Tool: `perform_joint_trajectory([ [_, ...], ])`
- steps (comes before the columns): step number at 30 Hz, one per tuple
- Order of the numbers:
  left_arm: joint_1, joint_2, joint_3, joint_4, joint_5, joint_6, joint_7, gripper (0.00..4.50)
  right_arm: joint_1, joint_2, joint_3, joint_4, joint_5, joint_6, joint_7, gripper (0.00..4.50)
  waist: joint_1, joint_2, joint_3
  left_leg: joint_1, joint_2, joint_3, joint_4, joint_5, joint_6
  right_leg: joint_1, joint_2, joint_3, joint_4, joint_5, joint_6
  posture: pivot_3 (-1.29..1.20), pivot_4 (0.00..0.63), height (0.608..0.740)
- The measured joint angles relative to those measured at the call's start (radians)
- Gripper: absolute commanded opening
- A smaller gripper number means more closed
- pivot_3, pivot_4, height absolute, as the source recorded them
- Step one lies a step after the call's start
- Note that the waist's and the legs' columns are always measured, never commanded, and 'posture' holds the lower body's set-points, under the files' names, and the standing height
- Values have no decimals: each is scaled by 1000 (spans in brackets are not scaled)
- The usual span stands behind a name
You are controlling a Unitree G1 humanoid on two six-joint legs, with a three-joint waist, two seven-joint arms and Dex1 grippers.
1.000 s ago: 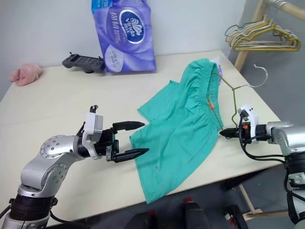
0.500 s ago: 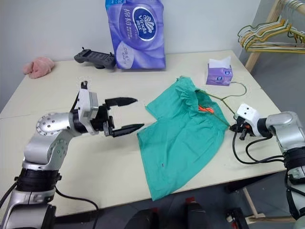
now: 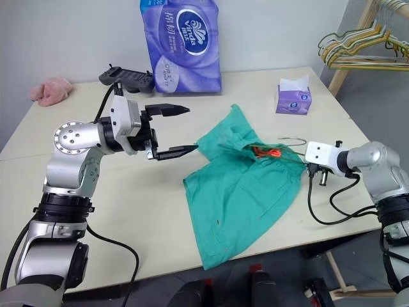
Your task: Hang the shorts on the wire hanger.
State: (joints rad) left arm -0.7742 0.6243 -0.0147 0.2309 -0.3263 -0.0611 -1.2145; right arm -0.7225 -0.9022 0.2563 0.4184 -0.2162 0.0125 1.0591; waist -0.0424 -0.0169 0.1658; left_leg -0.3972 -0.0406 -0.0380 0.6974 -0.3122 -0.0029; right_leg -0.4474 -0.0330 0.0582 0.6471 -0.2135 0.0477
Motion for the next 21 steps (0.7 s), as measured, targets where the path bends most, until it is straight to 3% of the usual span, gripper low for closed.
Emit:
perform_joint_trajectory([
  [13,6,-42,-98,16,87,6,-2,4471,-45,9,9,-177,-79,52,9,0,-7,1,-1,0,0,0,0,0,0,0,0,0,0,0,0,-86,106,740],
  [21,-30,-42,-182,55,290,-49,94,4471,-98,17,31,-228,-134,17,7,0,-13,2,-2,-1,0,0,0,0,0,-1,1,0,1,0,0,-91,107,740],
])
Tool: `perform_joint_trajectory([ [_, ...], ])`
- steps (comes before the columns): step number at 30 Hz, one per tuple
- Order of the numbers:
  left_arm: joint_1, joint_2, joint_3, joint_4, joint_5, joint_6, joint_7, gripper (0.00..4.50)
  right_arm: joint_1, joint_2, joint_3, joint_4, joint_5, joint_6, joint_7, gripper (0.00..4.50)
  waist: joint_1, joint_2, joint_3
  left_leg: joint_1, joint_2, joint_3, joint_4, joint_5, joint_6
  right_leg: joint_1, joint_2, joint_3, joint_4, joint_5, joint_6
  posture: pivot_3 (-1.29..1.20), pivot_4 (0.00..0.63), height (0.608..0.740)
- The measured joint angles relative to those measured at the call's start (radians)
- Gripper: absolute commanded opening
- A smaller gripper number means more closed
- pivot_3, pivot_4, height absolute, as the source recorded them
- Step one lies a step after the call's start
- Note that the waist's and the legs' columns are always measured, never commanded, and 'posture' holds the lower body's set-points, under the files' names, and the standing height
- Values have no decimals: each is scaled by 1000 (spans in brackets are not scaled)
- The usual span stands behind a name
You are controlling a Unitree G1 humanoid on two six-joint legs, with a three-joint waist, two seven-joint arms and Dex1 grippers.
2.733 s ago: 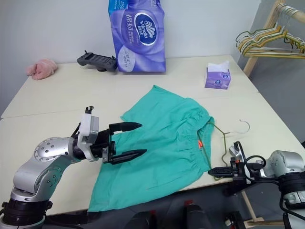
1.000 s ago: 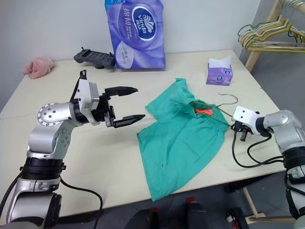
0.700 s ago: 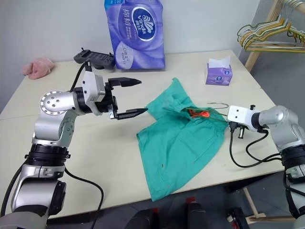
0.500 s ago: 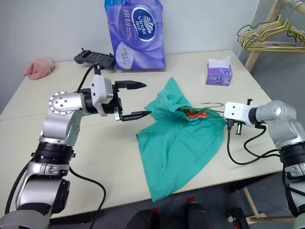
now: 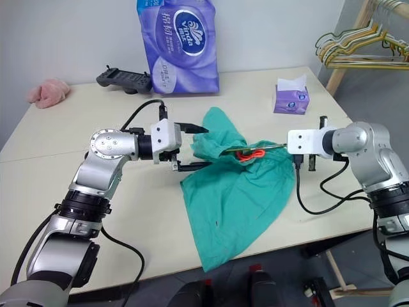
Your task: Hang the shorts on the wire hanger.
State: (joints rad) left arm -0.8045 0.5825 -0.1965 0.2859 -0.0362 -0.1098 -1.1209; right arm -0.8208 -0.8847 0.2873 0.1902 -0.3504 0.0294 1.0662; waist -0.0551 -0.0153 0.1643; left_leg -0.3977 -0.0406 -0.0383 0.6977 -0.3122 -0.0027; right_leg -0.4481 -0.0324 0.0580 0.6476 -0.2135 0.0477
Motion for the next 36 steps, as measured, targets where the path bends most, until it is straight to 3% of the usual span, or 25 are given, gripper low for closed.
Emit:
perform_joint_trajectory([
  [3,-14,-6,-19,2,54,-16,32,4471,-20,3,8,-12,-23,-4,-2,0,-1,0,0,0,0,0,0,0,0,0,0,0,0,0,0,-100,105,740],
  [8,-30,-52,-39,-12,101,72,88,4471,-36,22,8,-40,-52,10,-1,0,-3,0,-2,-1,0,0,0,0,0,-1,0,0,0,0,0,-107,105,740],
  [20,21,-55,-77,-95,165,258,111,4471,-52,38,8,-95,-83,65,6,0,-10,2,-3,-1,0,0,0,0,0,-2,0,0,1,0,0,-112,103,740],
  [26,21,-55,-77,-98,172,276,123,3109,-52,38,8,-110,-94,78,25,0,-11,2,-4,-1,0,0,0,0,0,-2,0,0,1,0,0,-108,100,740],
  [36,20,-48,-75,-98,174,263,127,318,-52,39,8,-125,-97,96,47,0,-11,2,-5,-1,0,0,0,0,0,-2,0,1,1,0,0,-110,92,740],
])
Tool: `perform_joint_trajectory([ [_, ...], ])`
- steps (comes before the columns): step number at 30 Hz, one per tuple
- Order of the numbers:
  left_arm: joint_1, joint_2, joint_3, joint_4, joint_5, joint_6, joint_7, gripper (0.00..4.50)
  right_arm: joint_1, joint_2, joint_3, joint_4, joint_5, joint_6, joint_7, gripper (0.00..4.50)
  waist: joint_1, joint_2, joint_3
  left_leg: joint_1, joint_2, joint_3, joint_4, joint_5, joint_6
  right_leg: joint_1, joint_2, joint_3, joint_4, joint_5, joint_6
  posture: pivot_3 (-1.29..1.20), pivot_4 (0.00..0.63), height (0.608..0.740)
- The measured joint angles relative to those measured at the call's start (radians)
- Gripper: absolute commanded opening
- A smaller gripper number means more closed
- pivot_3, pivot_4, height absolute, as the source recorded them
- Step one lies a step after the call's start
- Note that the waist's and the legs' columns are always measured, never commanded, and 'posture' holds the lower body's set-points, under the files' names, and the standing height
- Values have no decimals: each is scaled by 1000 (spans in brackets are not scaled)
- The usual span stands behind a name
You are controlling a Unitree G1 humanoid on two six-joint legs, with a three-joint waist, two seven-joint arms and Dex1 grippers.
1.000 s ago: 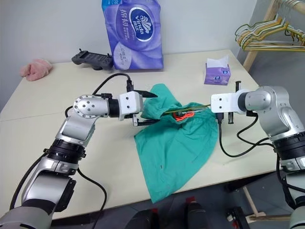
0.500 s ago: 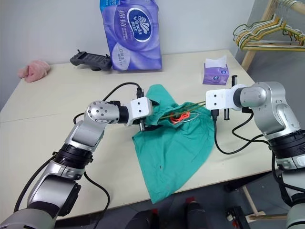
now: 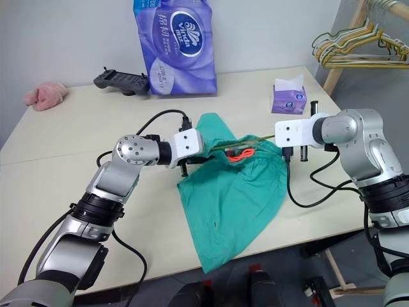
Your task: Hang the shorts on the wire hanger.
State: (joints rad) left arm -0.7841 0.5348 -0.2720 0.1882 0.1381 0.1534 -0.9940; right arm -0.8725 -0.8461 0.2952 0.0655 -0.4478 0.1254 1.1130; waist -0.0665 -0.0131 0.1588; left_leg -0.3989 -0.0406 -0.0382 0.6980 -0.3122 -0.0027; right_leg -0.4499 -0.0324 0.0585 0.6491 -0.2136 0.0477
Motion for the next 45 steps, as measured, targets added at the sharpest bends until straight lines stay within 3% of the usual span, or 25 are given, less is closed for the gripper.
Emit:
perform_joint_trajectory([
  [15,-6,-11,0,7,15,-10,2,196,39,-3,-45,-102,53,170,93,0,-5,0,-7,0,0,0,0,0,0,0,0,0,0,0,0,-118,89,740],
  [18,-8,-10,0,16,15,-11,2,196,42,-8,-58,-126,76,187,108,644,-8,0,-8,0,0,0,0,0,0,0,0,0,0,0,0,-118,89,740],
  [29,-32,-34,2,50,13,-8,39,196,39,-18,-58,-184,142,128,109,4450,-16,1,-9,-1,0,-1,0,0,0,0,0,-1,0,0,0,-120,100,740],
  [33,-32,-26,3,51,12,-8,42,196,72,-82,-76,-188,169,122,130,4450,-16,1,-9,-1,0,-1,0,0,0,0,-1,-1,0,0,0,-124,110,740],
  [37,-14,12,3,51,3,-8,40,196,115,-135,-129,-218,237,235,166,4450,-21,1,-9,0,0,-1,0,0,0,-1,0,0,1,0,0,-139,116,740],
  [45,-3,48,3,97,-17,-52,37,196,120,-118,-227,-364,492,761,197,4450,-18,1,-9,-1,0,-1,0,0,1,0,-1,-1,0,0,0,-150,119,740],
])
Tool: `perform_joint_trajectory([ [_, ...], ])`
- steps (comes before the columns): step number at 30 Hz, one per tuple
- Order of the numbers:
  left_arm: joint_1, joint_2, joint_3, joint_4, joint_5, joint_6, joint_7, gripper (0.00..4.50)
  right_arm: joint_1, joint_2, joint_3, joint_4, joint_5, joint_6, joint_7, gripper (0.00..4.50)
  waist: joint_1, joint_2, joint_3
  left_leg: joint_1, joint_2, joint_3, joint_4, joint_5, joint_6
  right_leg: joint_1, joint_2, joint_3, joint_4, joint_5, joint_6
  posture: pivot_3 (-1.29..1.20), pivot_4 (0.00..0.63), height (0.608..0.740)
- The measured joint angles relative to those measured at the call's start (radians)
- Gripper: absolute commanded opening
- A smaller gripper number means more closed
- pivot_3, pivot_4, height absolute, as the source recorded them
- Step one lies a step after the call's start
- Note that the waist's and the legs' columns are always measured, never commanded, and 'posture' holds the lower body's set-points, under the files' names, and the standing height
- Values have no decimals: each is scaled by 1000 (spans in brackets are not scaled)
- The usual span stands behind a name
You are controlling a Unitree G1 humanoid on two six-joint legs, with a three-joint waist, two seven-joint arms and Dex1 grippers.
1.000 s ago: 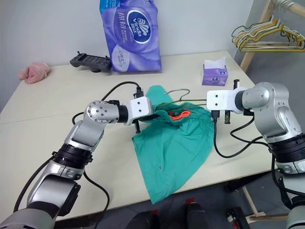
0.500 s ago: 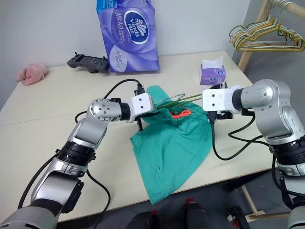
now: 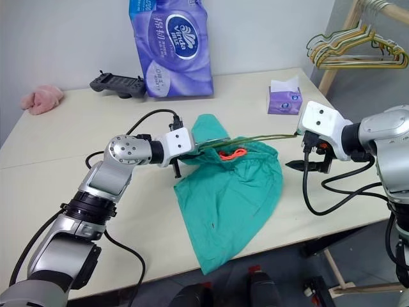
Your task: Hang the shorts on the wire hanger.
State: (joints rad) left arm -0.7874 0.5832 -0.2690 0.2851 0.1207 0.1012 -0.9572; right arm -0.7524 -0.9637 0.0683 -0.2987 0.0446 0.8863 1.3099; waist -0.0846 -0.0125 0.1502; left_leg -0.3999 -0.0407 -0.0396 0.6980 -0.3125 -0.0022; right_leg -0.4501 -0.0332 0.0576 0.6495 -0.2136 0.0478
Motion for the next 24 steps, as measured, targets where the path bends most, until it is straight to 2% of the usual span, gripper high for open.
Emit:
perform_joint_trajectory([
  [5,-14,7,0,37,-1,-30,-8,196,16,26,-43,-8,127,193,-46,4450,-1,0,0,0,0,0,0,0,0,0,0,0,0,0,0,-142,120,740],
  [9,-15,13,0,44,0,-44,-13,196,4,27,-52,21,202,246,-81,4450,-1,0,0,0,0,0,0,0,0,0,0,0,0,0,0,-135,121,740],
  [15,-15,44,23,56,-1,-33,-5,196,-44,-33,-35,190,173,48,-123,4450,-3,0,0,1,0,1,-1,0,0,0,0,1,0,0,0,-130,122,740],
  [20,-15,33,29,57,-1,-25,2,196,-166,56,-49,293,175,-136,-190,4450,-6,0,0,0,0,1,-1,0,0,-1,0,1,1,0,0,-127,122,740],
  [24,-10,40,32,57,-1,-25,2,196,-70,8,-39,289,174,-182,-165,4450,6,-1,-1,-1,-1,-1,1,0,0,1,-2,-3,0,0,0,-123,116,740],
])
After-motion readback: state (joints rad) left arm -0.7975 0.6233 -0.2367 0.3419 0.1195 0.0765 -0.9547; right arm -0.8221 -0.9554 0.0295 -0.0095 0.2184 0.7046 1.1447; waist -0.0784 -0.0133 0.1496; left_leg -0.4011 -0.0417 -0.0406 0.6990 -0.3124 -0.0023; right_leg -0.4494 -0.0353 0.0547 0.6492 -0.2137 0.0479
